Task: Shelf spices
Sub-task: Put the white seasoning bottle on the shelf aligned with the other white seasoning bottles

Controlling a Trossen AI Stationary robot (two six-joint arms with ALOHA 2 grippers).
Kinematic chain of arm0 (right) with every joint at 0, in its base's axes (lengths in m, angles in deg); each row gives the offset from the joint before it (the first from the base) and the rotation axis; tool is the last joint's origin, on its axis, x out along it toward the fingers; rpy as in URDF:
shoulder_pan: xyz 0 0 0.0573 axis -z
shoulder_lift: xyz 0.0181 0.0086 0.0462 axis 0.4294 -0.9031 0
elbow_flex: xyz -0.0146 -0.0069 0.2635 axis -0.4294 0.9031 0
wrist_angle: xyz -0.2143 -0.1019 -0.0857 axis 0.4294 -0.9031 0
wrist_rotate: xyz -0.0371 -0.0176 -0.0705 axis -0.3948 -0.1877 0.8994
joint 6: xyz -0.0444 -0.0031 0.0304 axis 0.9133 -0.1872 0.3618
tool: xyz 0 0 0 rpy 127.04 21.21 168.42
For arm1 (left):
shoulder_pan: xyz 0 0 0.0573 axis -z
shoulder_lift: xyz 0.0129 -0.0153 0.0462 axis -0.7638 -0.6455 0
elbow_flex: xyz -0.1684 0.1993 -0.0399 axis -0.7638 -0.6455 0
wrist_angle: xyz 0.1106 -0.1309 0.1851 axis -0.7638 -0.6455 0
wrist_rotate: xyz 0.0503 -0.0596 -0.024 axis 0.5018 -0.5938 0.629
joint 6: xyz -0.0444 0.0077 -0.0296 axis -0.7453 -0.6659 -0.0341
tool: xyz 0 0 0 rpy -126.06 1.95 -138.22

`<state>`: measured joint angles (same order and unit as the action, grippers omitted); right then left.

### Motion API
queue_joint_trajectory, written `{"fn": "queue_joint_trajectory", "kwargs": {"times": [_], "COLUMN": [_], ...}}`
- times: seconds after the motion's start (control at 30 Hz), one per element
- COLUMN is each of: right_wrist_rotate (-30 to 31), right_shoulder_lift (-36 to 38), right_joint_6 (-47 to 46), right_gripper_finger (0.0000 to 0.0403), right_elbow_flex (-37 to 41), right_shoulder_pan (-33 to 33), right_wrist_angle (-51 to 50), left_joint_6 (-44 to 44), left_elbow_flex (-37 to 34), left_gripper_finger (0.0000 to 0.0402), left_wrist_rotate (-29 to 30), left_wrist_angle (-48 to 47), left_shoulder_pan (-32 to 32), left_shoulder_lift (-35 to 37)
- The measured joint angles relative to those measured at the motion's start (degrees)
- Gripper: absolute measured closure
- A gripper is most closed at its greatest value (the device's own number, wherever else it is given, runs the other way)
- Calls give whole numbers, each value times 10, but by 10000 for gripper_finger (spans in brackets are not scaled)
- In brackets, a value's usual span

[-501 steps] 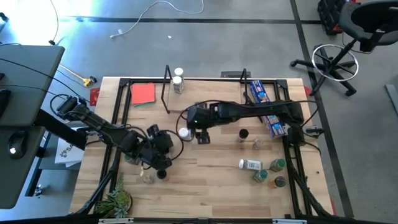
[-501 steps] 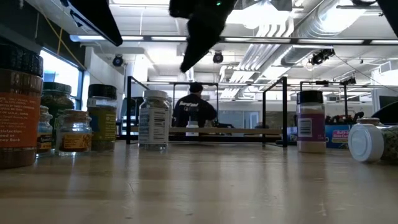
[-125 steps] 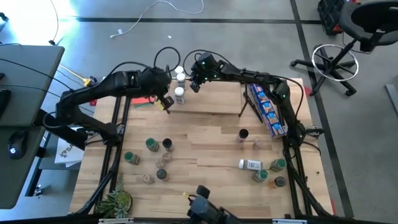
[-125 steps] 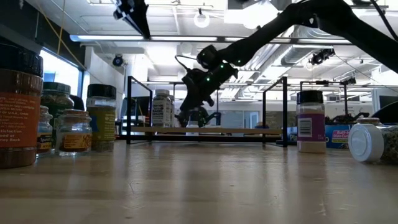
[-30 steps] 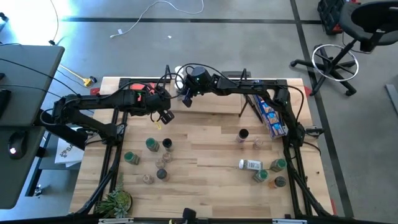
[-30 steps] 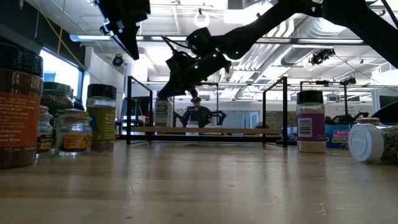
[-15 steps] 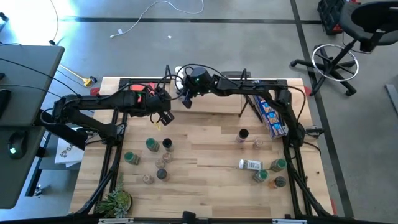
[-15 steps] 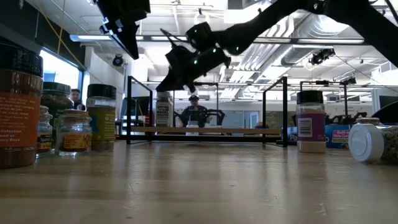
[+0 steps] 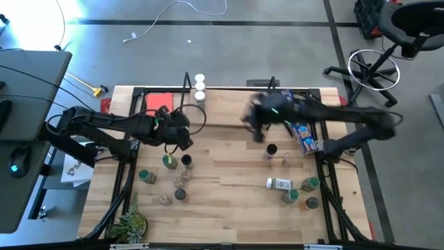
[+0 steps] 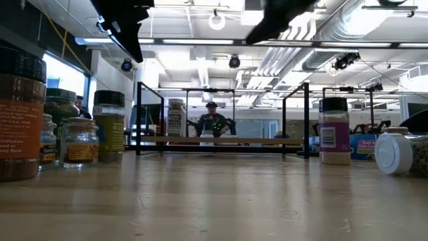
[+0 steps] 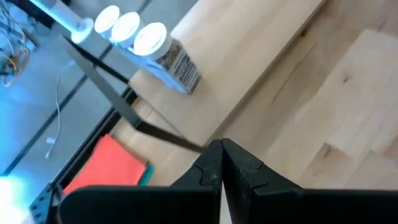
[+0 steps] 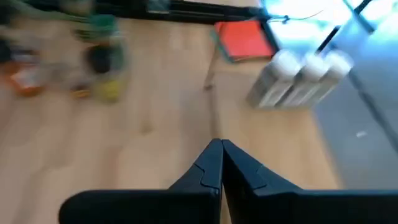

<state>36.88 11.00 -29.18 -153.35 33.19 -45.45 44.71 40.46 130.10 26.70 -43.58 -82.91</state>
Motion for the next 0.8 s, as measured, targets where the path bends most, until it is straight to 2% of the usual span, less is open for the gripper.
{"fn": "queue_joint_trajectory", "kwargs": {"times": [0.13,0.27,0.4,0.53,0.7,0.8], "right_wrist_rotate": [-52,-73,-87,-95,-97,-85], "right_shoulder_lift": [121,158,139,91,19,-21], "right_joint_6": [-91,-166,-209,-230,-233,-252], "right_gripper_finger": [403,403,400,377,309,253], "right_elbow_flex": [105,159,165,141,117,114], "right_shoulder_pan": [-89,-176,-236,-279,-321,-332], "right_wrist_angle": [3,6,-4,-76,-165,-174], "left_joint_6": [0,28,49,49,34,23], "left_elbow_flex": [-20,-40,-44,-44,-44,-44], "left_gripper_finger": [401,401,401,401,402,402], "left_wrist_rotate": [20,20,14,15,15,15], "left_wrist_angle": [70,161,226,249,247,247], "left_shoulder_pan": [22,40,50,62,79,90], "left_shoulder_lift": [0,0,0,0,0,0]}}
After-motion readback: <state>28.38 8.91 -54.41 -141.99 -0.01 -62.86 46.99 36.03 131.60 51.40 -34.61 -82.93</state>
